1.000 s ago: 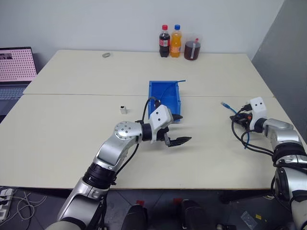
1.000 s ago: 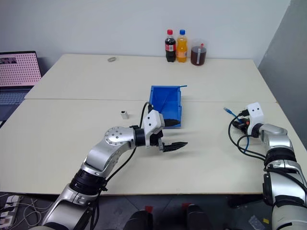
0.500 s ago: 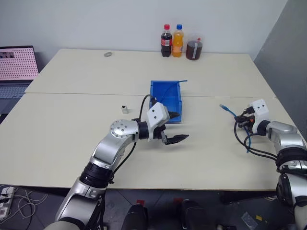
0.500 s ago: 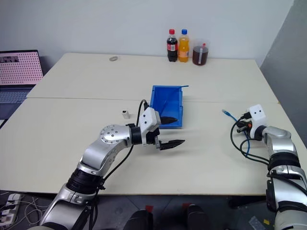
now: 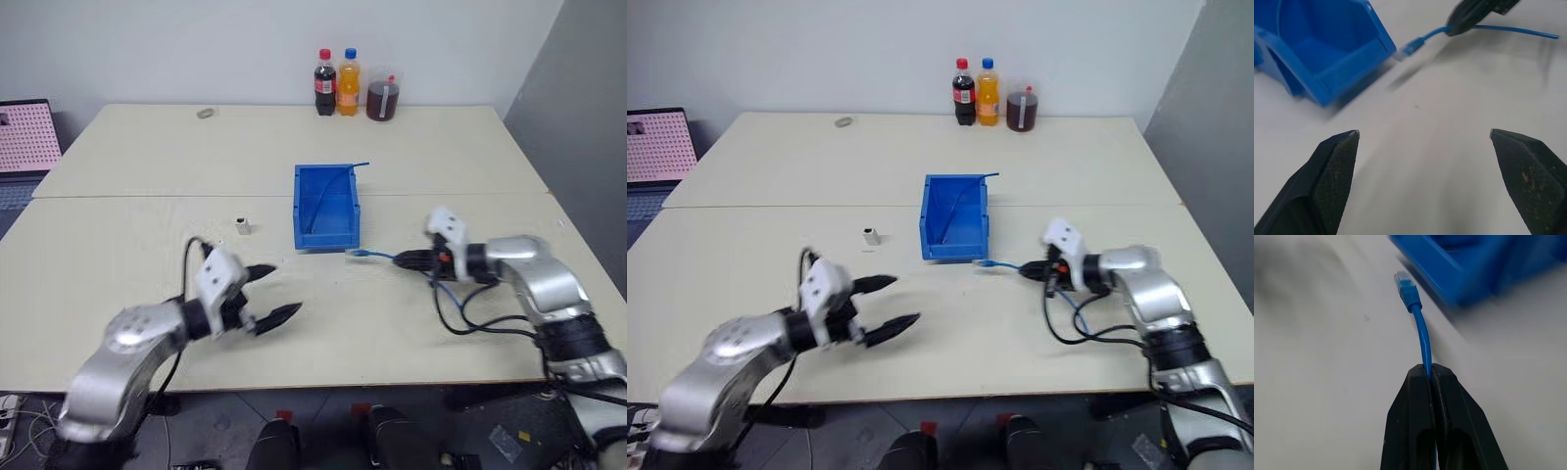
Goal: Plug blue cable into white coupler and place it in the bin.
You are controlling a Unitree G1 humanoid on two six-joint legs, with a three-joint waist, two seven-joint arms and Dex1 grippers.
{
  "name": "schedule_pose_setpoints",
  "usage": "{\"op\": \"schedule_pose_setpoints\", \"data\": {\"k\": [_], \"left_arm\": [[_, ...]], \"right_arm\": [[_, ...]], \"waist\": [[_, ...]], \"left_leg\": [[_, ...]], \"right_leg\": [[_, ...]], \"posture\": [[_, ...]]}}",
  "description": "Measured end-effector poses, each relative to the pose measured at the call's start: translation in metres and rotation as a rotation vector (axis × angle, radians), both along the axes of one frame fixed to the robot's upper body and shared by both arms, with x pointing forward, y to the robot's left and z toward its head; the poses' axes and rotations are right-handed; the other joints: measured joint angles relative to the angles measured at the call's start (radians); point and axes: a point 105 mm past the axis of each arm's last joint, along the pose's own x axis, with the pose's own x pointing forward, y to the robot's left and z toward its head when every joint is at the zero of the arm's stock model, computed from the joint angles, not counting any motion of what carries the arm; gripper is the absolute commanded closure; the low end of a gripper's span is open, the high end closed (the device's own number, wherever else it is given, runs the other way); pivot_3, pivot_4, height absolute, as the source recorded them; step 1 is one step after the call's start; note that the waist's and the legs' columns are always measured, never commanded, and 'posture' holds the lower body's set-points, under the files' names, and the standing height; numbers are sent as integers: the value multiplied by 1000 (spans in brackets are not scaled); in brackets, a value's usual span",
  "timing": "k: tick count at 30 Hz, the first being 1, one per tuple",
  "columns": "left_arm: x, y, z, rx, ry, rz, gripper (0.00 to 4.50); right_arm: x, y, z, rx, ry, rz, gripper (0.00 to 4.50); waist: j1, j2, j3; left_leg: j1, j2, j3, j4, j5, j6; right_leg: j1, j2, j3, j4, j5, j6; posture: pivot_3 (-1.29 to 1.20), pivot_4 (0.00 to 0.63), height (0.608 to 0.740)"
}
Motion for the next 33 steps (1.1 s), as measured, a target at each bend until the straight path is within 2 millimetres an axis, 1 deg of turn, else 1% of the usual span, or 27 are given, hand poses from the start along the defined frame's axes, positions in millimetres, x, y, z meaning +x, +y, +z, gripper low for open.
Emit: {"op": "schedule_pose_setpoints", "data": {"k": [1, 2, 6, 7, 9, 10, 14, 17, 19, 21, 24, 27, 28, 29, 30, 31, 33], "left_arm": [[-10, 2, -8, 5, 31, 13, 0], [-17, 4, -11, 9, 41, 23, 0], [-33, 4, -13, 1, 22, 92, 0], [-35, 5, -13, -2, 19, 107, 0], [-39, 7, -17, -6, 24, 156, 0], [-41, 9, -20, -6, 27, 181, 0], [-46, 14, -24, -11, 22, 269, 0], [-45, 16, -24, -2, 10, 279, 0], [-38, 13, -21, 0, -10, 254, 0], [-26, 15, -15, 15, -46, 230, 0], [-3, 20, -7, 55, -86, 152, 0], [18, 28, -2, 82, -96, 99, 0], [25, 25, 0, 84, -98, 51, 0], [33, 22, 4, 92, -100, -8, 0], [37, 22, 5, 102, -99, -52, 0], [40, 19, 4, 115, -93, -101, 0], [46, 12, -6, 154, -67, -226, 0]], "right_arm": [[-2, 16, -2, 4, 5, 40, 4469], [-1, 25, -6, -4, 12, 59, 4469], [-1, 56, -24, -38, 19, 113, 4469], [-1, 58, -25, -35, 21, 116, 4469], [-4, 66, -33, -42, 31, 141, 4021], [-6, 68, -35, -48, 34, 154, 3952], [-18, 69, -45, -51, 49, 190, 3022], [-25, 71, -48, -48, 56, 212, 2342], [-27, 72, -46, -47, 42, 220, 1799], [-29, 72, -42, -45, 28, 226, 1312], [-31, 61, -32, -23, 15, 189, 523], [-33, 49, -12, 33, 9, 140, 523], [-37, 42, -4, 58, 15, 121, 523], [-43, 34, 3, 77, 26, 111, 523], [-48, 30, 11, 88, 20, 111, 523], [-54, 25, 15, 90, 16, 111, 523], [-67, 11, 13, 70, 44, 87, 523]], "waist": [[1, 0, 0], [5, 0, 0], [29, 0, 0], [29, 0, 0], [30, 0, 0], [31, 0, 0], [31, 0, 0], [29, 0, 0], [31, 0, 0], [33, 0, 0], [39, 0, 0], [38, 0, 0], [38, 0, 0], [41, 0, 0], [40, 0, 0], [40, 0, 0], [40, 0, 0]], "left_leg": [[0, 0, 0, 0, 0, 0], [-1, 0, -1, 0, 0, 0], [-1, -1, -1, 0, 0, 0], [-1, -1, -1, 0, 0, 0], [-1, -1, 0, 0, 0, 0], [-1, -1, -1, 0, 0, 0], [-1, 0, -1, 0, 0, 0], [-1, 0, -1, 0, 0, 0], [-1, 0, -1, 0, 0, 0], [-1, 0, -2, 0, 0, 0], [-1, 0, -3, 0, 0, 0], [-3, 0, -2, 0, 0, 0], [-3, -1, -2, 0, 0, 0], [-5, -1, -3, 0, 0, 0], [-5, -1, -4, 0, 0, 0], [-5, -1, -3, 0, 0, 0], [-5, -1, -4, -1, 0, 0]], "right_leg": [[0, 0, 0, 1, 0, 0], [-1, 0, -1, 1, 0, -1], [-1, -1, -1, 1, 0, -1], [-1, -1, -1, 0, 0, -1], [-1, -1, -1, 0, -1, -1], [-1, -1, -1, 1, -1, -2], [-1, 0, -1, 1, -1, -3], [-2, 1, -1, 2, -1, -3], [-2, 1, -2, 2, -1, -3], [-2, 1, -3, 2, -1, -3], [-1, 1, -3, 2, -1, -2], [-3, 1, -3, 1, -1, -2], [-3, 0, -3, 2, -1, -3], [-4, 0, -5, 2, 1, -7], [-4, 1, -5, 1, 1, -7], [-4, 0, -5, 1, 1, -7], [-4, 0, -5, 1, 1, -8]], "posture": [[0, 150, 740], [0, 150, 740], [0, 150, 740], [0, 150, 740], [0, 150, 740], [0, 150, 740], [0, 150, 740], [0, 150, 740], [0, 150, 740], [0, 150, 740], [0, 150, 740], [0, 150, 740], [0, 150, 740], [0, 150, 740], [0, 150, 740], [0, 150, 740], [0, 150, 740]]}}
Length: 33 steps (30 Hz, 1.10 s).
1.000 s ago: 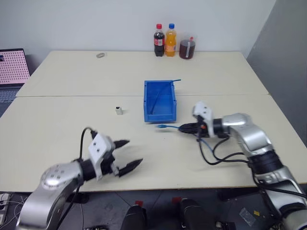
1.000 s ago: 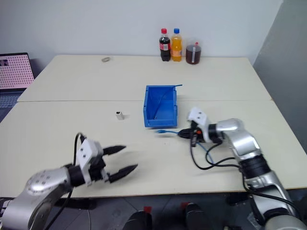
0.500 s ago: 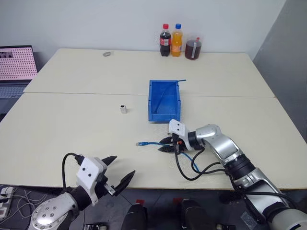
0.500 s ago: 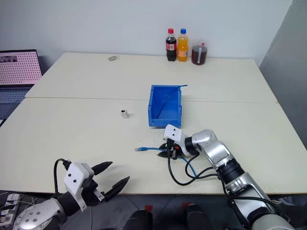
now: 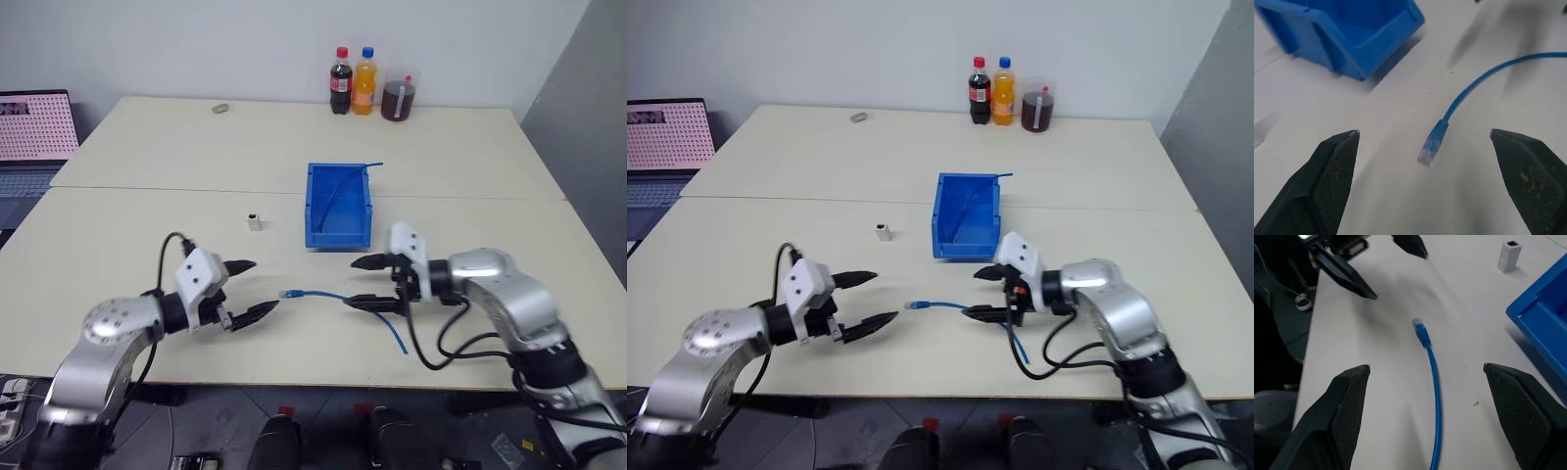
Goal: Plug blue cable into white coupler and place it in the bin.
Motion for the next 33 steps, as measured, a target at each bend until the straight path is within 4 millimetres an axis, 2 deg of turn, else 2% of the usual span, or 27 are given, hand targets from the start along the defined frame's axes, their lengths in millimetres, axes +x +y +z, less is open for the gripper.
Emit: {"op": "schedule_pose_setpoints", "data": {"k": [4, 8, 11, 14, 16, 17, 18, 21, 22, 29, 33], "left_arm": [[8, -3, -29, 105, 98, -162, 0], [23, -6, -34, 155, 74, -246, 0], [32, -10, -32, 156, 50, -279, 469], [36, -10, -33, 153, 45, -302, 1149], [35, -8, -34, 157, 47, -316, 1606], [35, -7, -35, 159, 52, -322, 1674], [34, -6, -35, 161, 56, -327, 2002], [31, -4, -37, 167, 74, -338, 2542], [30, -3, -37, 168, 81, -342, 2875], [28, -2, -38, 162, 100, -329, 4227], [23, 0, -37, 143, 147, -282, 4247]], "right_arm": [[-13, -13, -11, -24, 61, -58, 523], [-13, -12, -8, -20, 47, -101, 523], [-11, -15, -6, -9, 45, -140, 500], [-11, -18, -6, -12, 42, -164, 500], [-10, -20, -8, -17, 43, -179, 500], [-10, -20, -8, -16, 43, -186, 500], [-10, -20, -8, -15, 44, -190, 500], [-9, -20, -8, -9, 45, -198, 500], [-8, -21, -8, -9, 44, -206, 500], [1, -24, -12, -17, 38, -249, 500], [6, -24, -12, -16, 31, -264, 500]], "waist": [[-7, 0, 0], [-11, 0, 0], [-6, 0, 0], [-3, 0, 0], [-3, 0, 0], [-4, 0, 0], [-6, 0, -1], [-11, 0, -1], [-12, 0, -1], [-12, 1, -1], [-18, 1, -1]], "left_leg": [[0, 0, 0, 1, 0, 0], [0, 1, 0, 1, 0, 0], [0, 0, 0, 1, 0, 0], [0, 0, 0, 2, 0, 0], [1, 0, 0, 2, 0, 0], [2, 1, 0, 2, 0, 0], [2, 1, 0, 1, 0, 0], [4, 1, 0, 1, 0, 0], [4, 1, 0, 1, 0, 1], [6, 1, 0, 1, 0, 1], [5, 1, 0, 1, 0, 1]], "right_leg": [[-1, 1, 1, 1, 0, 0], [-1, 2, 0, 2, -1, 1], [-1, 1, 0, 2, 0, 1], [0, 1, 0, 2, 0, 1], [1, 1, 0, 2, 0, 1], [1, 1, 1, 2, -1, 2], [2, 1, 1, 2, -2, 5], [2, 2, 1, 2, -3, 5], [3, 2, 1, 3, -3, 5], [4, 2, 1, 3, -3, 5], [4, 2, 2, 2, -3, 5]], "posture": [[0, 150, 740], [0, 150, 740], [0, 150, 740], [0, 150, 740], [0, 150, 740], [0, 150, 740], [0, 150, 740], [0, 150, 740], [0, 150, 740], [0, 150, 740], [0, 150, 740]]}}
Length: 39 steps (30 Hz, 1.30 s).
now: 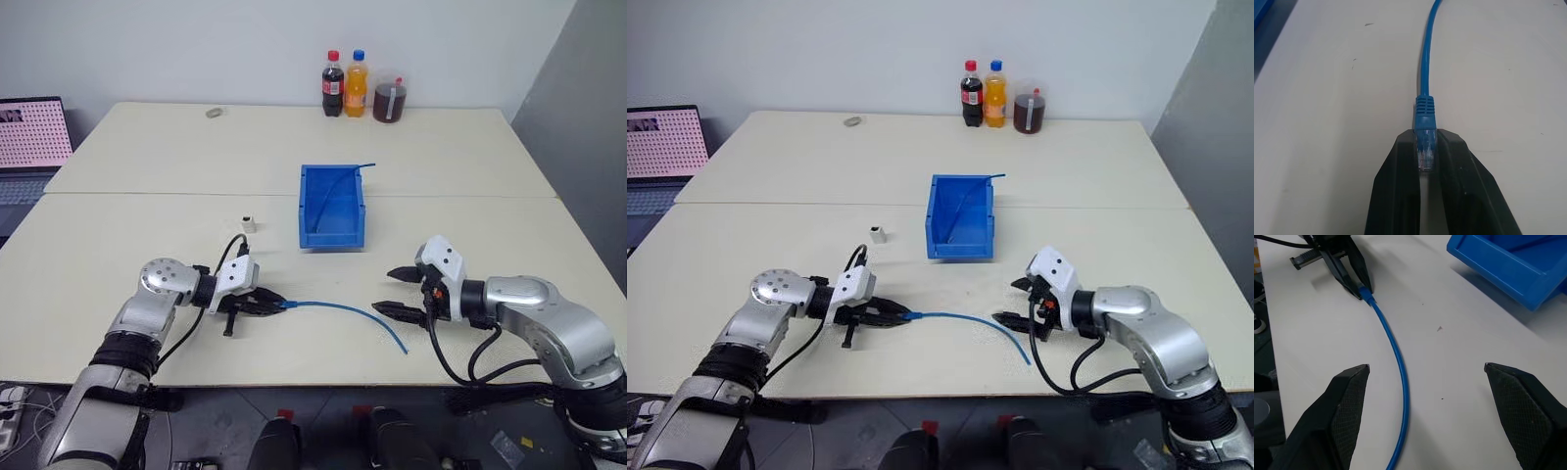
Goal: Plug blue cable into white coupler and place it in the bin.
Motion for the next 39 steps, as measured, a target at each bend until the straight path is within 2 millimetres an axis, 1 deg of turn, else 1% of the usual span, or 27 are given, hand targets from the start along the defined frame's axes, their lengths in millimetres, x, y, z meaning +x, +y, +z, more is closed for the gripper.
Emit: {"op": "schedule_pose_setpoints", "data": {"k": [2, 3, 4, 6, 8, 10, 12, 14, 16, 20, 21, 23, 28, 34, 35, 36, 39], "left_arm": [[0, -1, 1, -20, 37, 52, 4247], [2, -5, 6, -88, 104, 144, 4247], [4, -11, 11, -143, 141, 193, 4247], [2, -28, 30, -271, 226, 254, 4247], [-8, -47, 54, -404, 312, 265, 4247], [-20, -62, 70, -507, 397, 252, 4247], [-34, -77, 80, -607, 518, 238, 4247], [-41, -85, 84, -646, 589, 221, 4247], [-46, -88, 88, -676, 649, 227, 4247], [-46, -89, 88, -688, 682, 257, 4247], [-47, -90, 88, -693, 698, 256, 4247], [-50, -92, 87, -700, 708, 253, 4247], [-53, -93, 87, -713, 728, 260, 4247], [-54, -92, 90, -731, 733, 260, 4247], [-54, -92, 90, -733, 732, 262, 4247], [-53, -92, 91, -734, 730, 264, 4247], [-54, -91, 90, -734, 726, 266, 4247]], "right_arm": [[1, 2, 1, 10, -6, -3, 500], [0, 4, 5, 62, 18, -16, 500], [-1, 7, 9, 100, 27, -21, 500], [-7, 15, 19, 188, 55, -13, 500], [-14, 21, 28, 293, 111, -12, 500], [-18, 23, 31, 378, 192, -20, 500], [-27, 27, 34, 473, 298, 8, 500], [-32, 29, 35, 518, 356, 28, 500], [-33, 31, 36, 572, 438, 50, 500], [-31, 31, 45, 640, 485, 85, 500], [-30, 34, 50, 675, 502, 105, 500], [-29, 37, 53, 706, 524, 122, 500], [-26, 40, 55, 736, 552, 110, 500], [-27, 46, 53, 720, 561, 121, 500], [-26, 47, 53, 717, 560, 121, 871], [-27, 49, 52, 712, 561, 124, 1006], [-25, 51, 53, 720, 555, 120, 1708]], "waist": [[-2, 0, 0], [-3, 0, 0], [-4, 0, 0], [-1, -1, 1], [0, -1, 1], [0, -1, 1], [0, -1, 1], [-1, -1, 1], [-2, -1, 1], [-4, -1, 1], [-6, -1, 1], [-6, -1, 1], [-7, -1, 1], [-7, -1, 1], [-7, -1, 1], [-7, -1, 1], [-7, -1, 1]], "left_leg": [[0, 0, 0, 0, 0, 0], [-2, 0, -1, 0, 0, 0], [-4, 0, -1, 1, 0, 0], [-7, 0, -4, 2, 0, 0], [-7, 0, -4, 1, 0, 0], [-7, 0, -3, 1, 0, 0], [-6, 0, -3, 1, 0, 0], [-5, 0, -4, 1, 0, 0], [-4, -1, -3, 1, 0, 0], [-4, -1, -3, 1, 0, 0], [-4, -1, -3, 1, 0, 0], [-4, -1, -3, 1, 0, 0], [-5, -1, -2, 1, 0, 0], [-5, -1, -2, 1, 0, 0], [-5, -1, -2, 1, 0, 0], [-5, -1, -2, 1, 0, 0], [-5, -1, -2, 1, 0, 0]], "right_leg": [[0, 0, 0, 0, 0, 0], [-1, 0, -1, 0, 0, 0], [-2, 0, -1, 0, 0, 0], [-3, 0, -3, 0, 0, 0], [-3, -1, -3, -1, 0, 1], [-3, -2, -3, -1, 0, 1], [-3, -2, -3, 0, 0, 1], [-3, -1, -3, 0, 0, 1], [-2, -1, -2, 1, 0, 1], [-2, -1, -2, 1, 0, 1], [-2, -1, -2, 0, 0, 1], [-2, -1, -2, 0, 0, 1], [-2, -1, -1, -1, 0, 1], [-2, -1, -1, -1, 0, 1], [-2, -1, -1, -1, 0, 1], [-2, -1, -1, -1, 0, 1], [-3, -1, -1, -1, 0, 1]], "posture": [[0, 150, 740], [0, 150, 740], [0, 150, 740], [0, 150, 740], [0, 150, 740], [0, 150, 740], [0, 150, 740], [0, 150, 740], [0, 150, 740], [0, 150, 740], [0, 150, 740], [0, 150, 740], [0, 150, 740], [0, 150, 740], [0, 150, 740], [0, 150, 740], [0, 150, 740]]}}
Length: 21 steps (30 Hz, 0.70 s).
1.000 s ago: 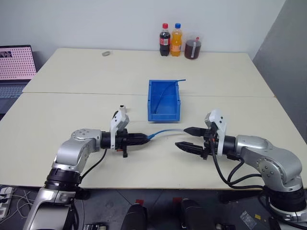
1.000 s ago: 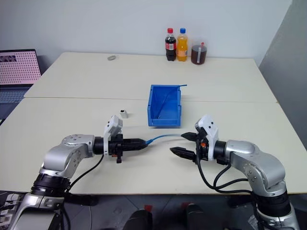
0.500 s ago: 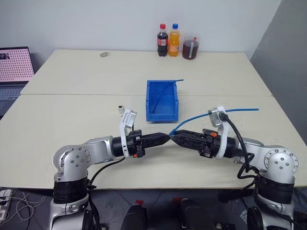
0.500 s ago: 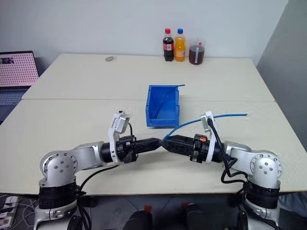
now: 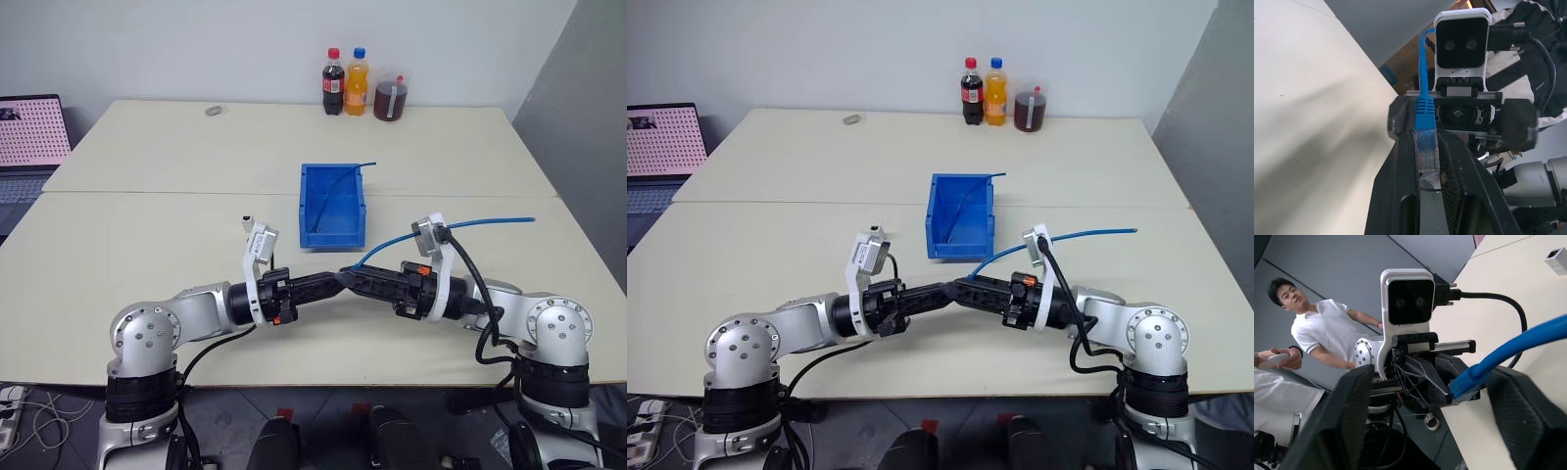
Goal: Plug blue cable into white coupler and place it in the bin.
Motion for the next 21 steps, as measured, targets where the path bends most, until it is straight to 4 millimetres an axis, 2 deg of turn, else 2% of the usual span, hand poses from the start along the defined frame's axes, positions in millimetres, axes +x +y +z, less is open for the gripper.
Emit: {"op": "schedule_pose_setpoints", "data": {"k": [11, 13, 18, 19, 21], "left_arm": [[-1, 1, 1, 1, -19, 11, 4247], [-1, 2, 2, -1, -20, 11, 4247], [-2, 2, 0, 10, -28, 13, 4247], [-2, 2, 0, 13, -30, 14, 3897], [-2, 2, 0, 11, -42, 19, 3490]], "right_arm": [[10, -4, -4, -11, 8, -47, 4207], [10, -4, -4, -9, 4, -43, 4354], [9, -4, -6, -22, 0, -35, 4370], [9, -4, -6, -27, -1, -34, 4370], [9, -3, -5, -30, -9, -31, 4370]], "waist": [[0, 0, 0], [0, 0, 0], [0, 0, 0], [0, 0, 0], [1, 0, 0]], "left_leg": [[0, 0, 0, 0, 0, 0], [0, 0, 0, 0, 0, 0], [0, 0, 1, 0, 0, 0], [0, 0, 1, 0, 0, 0], [-1, 0, 1, 0, 0, 0]], "right_leg": [[0, 0, 0, 0, 0, 0], [-1, 0, 0, 0, 0, 0], [-1, 0, 1, 0, 0, 0], [-1, 0, 1, 0, 0, 0], [-1, 0, 1, 0, 0, 0]], "posture": [[0, 150, 740], [0, 150, 740], [0, 150, 740], [0, 150, 740], [0, 150, 740]]}}
